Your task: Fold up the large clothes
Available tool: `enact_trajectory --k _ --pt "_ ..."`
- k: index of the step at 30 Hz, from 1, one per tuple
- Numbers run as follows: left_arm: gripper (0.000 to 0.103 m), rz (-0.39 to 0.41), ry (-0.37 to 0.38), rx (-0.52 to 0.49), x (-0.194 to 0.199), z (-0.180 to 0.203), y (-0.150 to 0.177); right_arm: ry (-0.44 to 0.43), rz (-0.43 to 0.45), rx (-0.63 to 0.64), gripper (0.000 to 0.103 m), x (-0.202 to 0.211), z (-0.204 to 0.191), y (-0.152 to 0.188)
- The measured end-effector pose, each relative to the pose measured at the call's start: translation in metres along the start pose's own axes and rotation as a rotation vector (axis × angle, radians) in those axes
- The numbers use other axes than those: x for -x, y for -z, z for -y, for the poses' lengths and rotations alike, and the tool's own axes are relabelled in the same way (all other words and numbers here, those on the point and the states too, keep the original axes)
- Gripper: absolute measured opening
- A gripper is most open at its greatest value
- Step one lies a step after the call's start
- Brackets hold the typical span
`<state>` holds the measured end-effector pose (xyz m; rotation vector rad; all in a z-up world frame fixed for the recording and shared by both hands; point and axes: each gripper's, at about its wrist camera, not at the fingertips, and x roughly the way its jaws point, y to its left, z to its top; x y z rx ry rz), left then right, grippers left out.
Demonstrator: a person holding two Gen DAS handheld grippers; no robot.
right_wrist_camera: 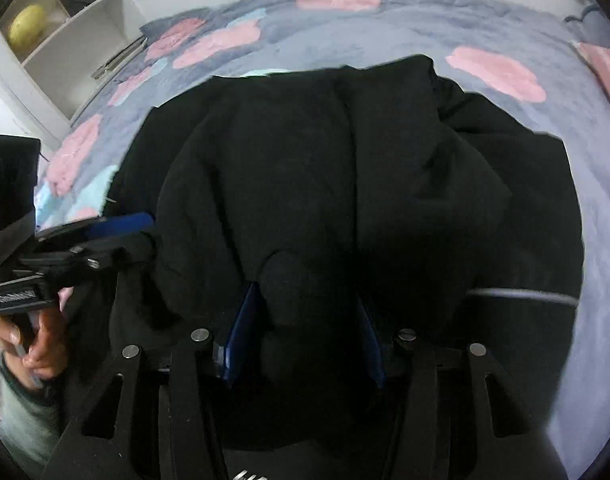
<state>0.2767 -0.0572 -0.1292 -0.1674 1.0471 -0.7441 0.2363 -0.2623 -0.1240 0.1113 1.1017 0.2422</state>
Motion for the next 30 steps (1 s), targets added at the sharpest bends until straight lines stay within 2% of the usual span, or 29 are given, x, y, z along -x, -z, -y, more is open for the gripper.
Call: enact_trajectory --k 3,7,10,12,14,16,18,19,22,25,28,30 --pt "0.047 0.034 -0.050 -0.041 0.002 0.011 0.004 0.055 0.042 0.007 0.051 -0.003 -0.004 0.009" --pt "0.047 0.091 -0.139 -0.143 0.037 0.042 0.005 0.106 0.081 0.064 0.051 0.029 -0.024 0.012" --pt "0.047 0.157 -0.143 -0.186 0.068 0.062 0.012 0.109 0.185 0.112 0.052 0.072 -0.045 0.022" --pt "0.047 0.139 -0.156 -0.173 0.068 0.065 0.016 0.108 0.201 0.118 0.053 0.080 -0.054 0.026" --pt "0.047 0.058 -0.218 -0.128 0.043 0.055 0.019 0.133 0.167 0.112 0.053 0.067 -0.058 0.031" --pt "0.047 -0.033 -0.218 -0.037 0.016 0.034 0.021 0.174 0.100 0.090 0.053 0.042 -0.055 0.031" --pt "0.047 -0.039 -0.185 0.024 0.005 0.021 0.026 0.169 -0.004 0.030 0.053 0.009 -0.044 0.034" --pt "0.047 -0.026 -0.183 0.023 0.009 0.023 0.026 0.149 0.000 -0.010 0.053 0.005 -0.037 0.037" --pt "0.047 0.010 -0.194 -0.050 0.036 0.046 0.039 0.113 0.024 -0.059 0.053 0.024 -0.035 0.037" --pt "0.047 0.057 -0.200 -0.122 0.069 0.066 0.064 0.056 0.069 -0.111 0.054 0.063 -0.031 0.054" --pt "0.048 0.112 -0.164 -0.142 0.110 0.079 0.101 0.059 0.126 -0.146 0.056 0.099 -0.026 0.083" --pt "0.056 0.143 -0.172 -0.119 0.136 0.076 0.125 0.073 0.146 -0.172 0.058 0.116 -0.021 0.100"
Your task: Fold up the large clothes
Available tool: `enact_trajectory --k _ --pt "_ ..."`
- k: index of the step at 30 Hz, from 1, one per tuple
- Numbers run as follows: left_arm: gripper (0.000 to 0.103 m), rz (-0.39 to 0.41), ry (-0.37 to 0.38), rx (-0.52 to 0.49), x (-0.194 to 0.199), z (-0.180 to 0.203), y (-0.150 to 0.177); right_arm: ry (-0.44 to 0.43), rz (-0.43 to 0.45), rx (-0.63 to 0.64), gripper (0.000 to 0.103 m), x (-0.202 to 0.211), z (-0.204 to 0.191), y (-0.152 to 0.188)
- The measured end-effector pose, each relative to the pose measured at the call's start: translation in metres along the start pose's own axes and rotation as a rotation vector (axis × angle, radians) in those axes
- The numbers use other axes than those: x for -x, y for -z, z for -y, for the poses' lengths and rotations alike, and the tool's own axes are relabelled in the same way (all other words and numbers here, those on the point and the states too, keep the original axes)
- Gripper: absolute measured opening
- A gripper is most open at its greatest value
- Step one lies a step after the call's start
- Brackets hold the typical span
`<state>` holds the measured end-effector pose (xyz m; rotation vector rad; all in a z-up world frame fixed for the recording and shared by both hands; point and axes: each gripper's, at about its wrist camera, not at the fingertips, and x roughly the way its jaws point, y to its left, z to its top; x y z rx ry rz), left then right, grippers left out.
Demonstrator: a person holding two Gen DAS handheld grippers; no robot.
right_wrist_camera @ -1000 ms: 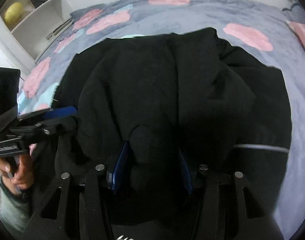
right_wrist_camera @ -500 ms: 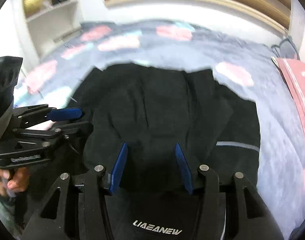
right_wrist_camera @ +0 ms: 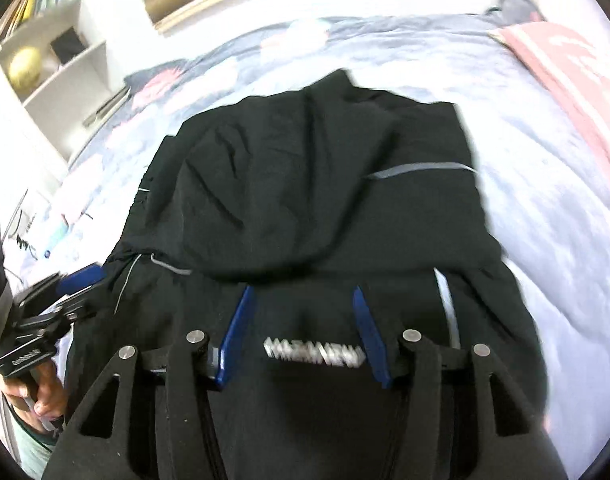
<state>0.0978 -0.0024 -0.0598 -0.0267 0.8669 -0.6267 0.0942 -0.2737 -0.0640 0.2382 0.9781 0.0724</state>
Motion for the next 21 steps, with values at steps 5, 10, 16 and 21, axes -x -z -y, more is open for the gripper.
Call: enact_trajectory --k 5,10,16,21 --pt "0.063 0.034 -0.098 0.107 0.042 -0.023 0.047 0.045 0.008 -0.064 0.061 0.034 0.028 0.033" --pt "0.063 0.046 -0.175 0.218 0.071 -0.052 0.080 0.105 0.028 -0.077 0.068 0.063 0.047 0.064" --pt "0.063 0.060 -0.225 0.340 0.099 -0.081 0.123 0.180 0.011 -0.145 0.068 0.090 0.093 0.110" --pt "0.063 0.018 -0.239 0.424 0.096 -0.095 0.151 0.192 -0.004 -0.242 0.068 0.100 0.126 0.141"
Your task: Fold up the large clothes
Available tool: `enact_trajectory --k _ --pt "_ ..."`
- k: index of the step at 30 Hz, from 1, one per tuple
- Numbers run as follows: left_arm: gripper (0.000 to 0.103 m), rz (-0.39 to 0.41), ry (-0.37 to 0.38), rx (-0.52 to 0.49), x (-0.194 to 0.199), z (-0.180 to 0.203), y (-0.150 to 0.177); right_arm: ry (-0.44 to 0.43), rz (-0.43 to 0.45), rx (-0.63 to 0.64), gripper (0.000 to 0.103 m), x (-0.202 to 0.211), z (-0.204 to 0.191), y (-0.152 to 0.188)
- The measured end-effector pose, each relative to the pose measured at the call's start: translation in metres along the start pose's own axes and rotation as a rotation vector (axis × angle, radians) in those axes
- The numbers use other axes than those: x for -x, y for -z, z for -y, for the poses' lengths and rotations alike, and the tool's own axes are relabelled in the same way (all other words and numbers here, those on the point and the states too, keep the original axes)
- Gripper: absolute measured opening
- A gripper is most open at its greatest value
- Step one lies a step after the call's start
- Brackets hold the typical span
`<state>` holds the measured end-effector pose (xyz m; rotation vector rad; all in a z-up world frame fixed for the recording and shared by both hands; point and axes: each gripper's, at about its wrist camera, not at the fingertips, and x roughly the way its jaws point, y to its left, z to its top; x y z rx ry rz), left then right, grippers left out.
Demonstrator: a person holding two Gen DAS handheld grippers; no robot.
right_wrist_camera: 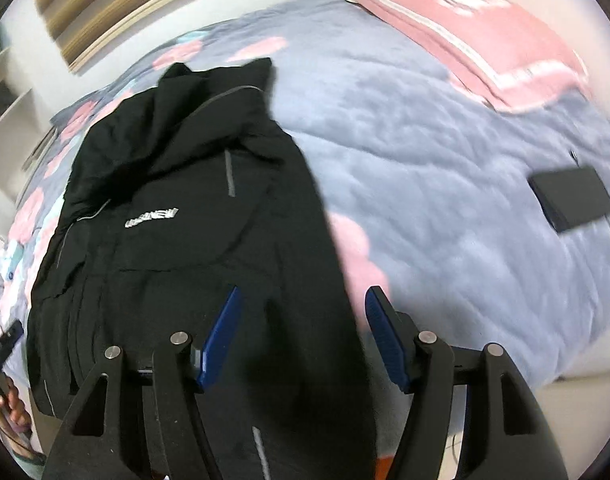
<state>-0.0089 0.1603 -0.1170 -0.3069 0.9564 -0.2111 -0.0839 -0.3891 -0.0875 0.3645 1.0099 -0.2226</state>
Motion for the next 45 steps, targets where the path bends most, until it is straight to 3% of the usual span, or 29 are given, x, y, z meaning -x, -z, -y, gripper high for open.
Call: enact_trajectory --k 4,8,12,17,21,23,26,27,30,34,36,39,41,43,45 --pt "0.063 -0.001 0.028 0.048 -0.001 -0.009 0.007 0.017 -0.002 -0.011 0.068 -0.001 0.005 0.010" --pt "0.063 0.027 -0.012 0.065 0.002 -0.015 0.006 0.069 -0.010 0.009 0.068 -0.005 0.004 0.016" --pt "0.063 -0.008 0.007 0.064 -0.008 -0.018 0.003 0.057 -0.038 0.008 0.068 -0.015 0.005 0.021" --pt "0.063 -0.053 0.051 0.081 -0.024 -0.017 0.003 0.074 -0.046 0.053 0.049 -0.023 -0.005 0.025" --pt "0.063 -0.059 0.085 0.005 -0.022 -0.001 0.005 0.085 -0.033 0.067 0.040 -0.021 -0.009 0.022" --pt "0.063 -0.079 0.148 -0.011 -0.021 0.007 0.005 0.053 -0.041 0.067 0.039 -0.020 -0.010 0.021" --pt "0.062 -0.112 0.435 0.050 -0.019 0.009 0.002 -0.057 -0.031 0.048 0.039 -0.009 -0.011 0.018" --pt "0.062 -0.104 0.462 0.057 -0.018 0.009 0.000 -0.103 -0.022 0.043 0.039 -0.004 -0.011 0.016" --pt "0.062 -0.117 0.391 0.058 -0.027 0.008 0.001 -0.145 -0.023 0.043 0.039 -0.003 -0.011 0.014" --pt "0.062 -0.172 0.326 0.047 -0.043 0.007 0.020 -0.092 -0.083 0.050 0.041 -0.024 -0.006 0.019" --pt "0.062 -0.174 0.306 -0.013 -0.039 0.017 0.029 -0.084 -0.107 0.070 0.042 -0.030 -0.005 0.024" --pt "0.062 -0.200 0.284 -0.062 -0.039 0.027 0.027 -0.041 -0.129 0.168 0.043 -0.032 -0.014 0.031" --pt "0.061 -0.195 0.357 -0.047 -0.032 0.030 0.020 0.000 -0.132 0.229 0.043 -0.026 -0.026 0.033" --pt "0.061 -0.153 0.474 -0.033 -0.016 0.035 0.014 -0.073 -0.114 0.240 0.043 -0.014 -0.032 0.032" --pt "0.061 -0.127 0.484 -0.052 -0.005 0.042 0.010 -0.143 -0.074 0.254 0.043 0.002 -0.040 0.031"
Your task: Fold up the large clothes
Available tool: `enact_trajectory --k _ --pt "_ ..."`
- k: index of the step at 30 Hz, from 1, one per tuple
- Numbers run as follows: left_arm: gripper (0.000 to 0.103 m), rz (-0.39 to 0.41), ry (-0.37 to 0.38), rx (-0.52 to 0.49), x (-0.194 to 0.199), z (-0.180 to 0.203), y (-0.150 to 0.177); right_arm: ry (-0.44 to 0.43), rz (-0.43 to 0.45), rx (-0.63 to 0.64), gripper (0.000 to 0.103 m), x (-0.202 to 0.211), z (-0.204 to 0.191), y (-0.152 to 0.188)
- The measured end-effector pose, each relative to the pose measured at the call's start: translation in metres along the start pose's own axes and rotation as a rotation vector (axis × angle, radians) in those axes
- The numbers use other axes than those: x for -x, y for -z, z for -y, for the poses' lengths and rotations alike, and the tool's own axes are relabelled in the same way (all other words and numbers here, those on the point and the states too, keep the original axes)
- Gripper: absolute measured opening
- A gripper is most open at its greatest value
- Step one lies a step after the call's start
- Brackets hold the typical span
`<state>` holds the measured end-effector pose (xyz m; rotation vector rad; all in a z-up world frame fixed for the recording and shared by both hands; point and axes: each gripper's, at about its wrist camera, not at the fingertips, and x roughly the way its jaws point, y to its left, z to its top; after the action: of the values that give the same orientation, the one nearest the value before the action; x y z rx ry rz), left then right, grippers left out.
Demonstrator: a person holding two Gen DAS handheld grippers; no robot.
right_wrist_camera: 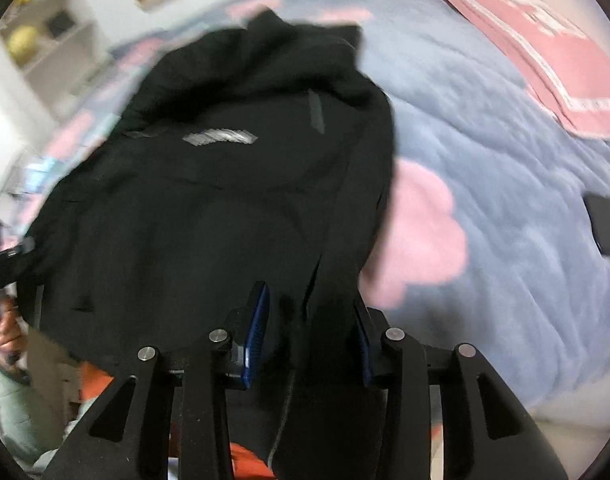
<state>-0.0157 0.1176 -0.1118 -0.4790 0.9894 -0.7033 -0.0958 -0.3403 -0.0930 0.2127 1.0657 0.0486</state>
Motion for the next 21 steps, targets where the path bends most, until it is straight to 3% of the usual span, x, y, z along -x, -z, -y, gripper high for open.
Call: enact_trajectory --k 7,10,13,15,16,21 --pt "0.061 -0.126 -0.179 -0.038 -0.021 -0.003 0.034 0.014 -0.103 -0.033 0.043 -0.020 0.011 0.027" --pt "0.061 -0.162 -0.173 -0.067 -0.018 -0.002 0.046 -0.018 -0.125 -0.012 0.046 -0.019 0.009 0.042" --pt "0.059 -0.150 -0.165 -0.060 -0.017 -0.003 0.042 -0.015 -0.113 0.016 0.044 -0.014 0.004 0.041" --pt "0.025 -0.120 -0.203 -0.058 -0.020 -0.002 0.039 -0.033 -0.083 0.001 0.032 -0.009 0.004 0.040" --pt "0.020 -0.115 -0.225 -0.059 -0.020 -0.002 0.040 -0.028 -0.059 0.001 0.023 -0.004 0.003 0.038" --pt "0.012 -0.025 -0.187 -0.060 0.008 0.004 0.030 -0.101 0.009 -0.009 0.020 0.021 0.005 0.025"
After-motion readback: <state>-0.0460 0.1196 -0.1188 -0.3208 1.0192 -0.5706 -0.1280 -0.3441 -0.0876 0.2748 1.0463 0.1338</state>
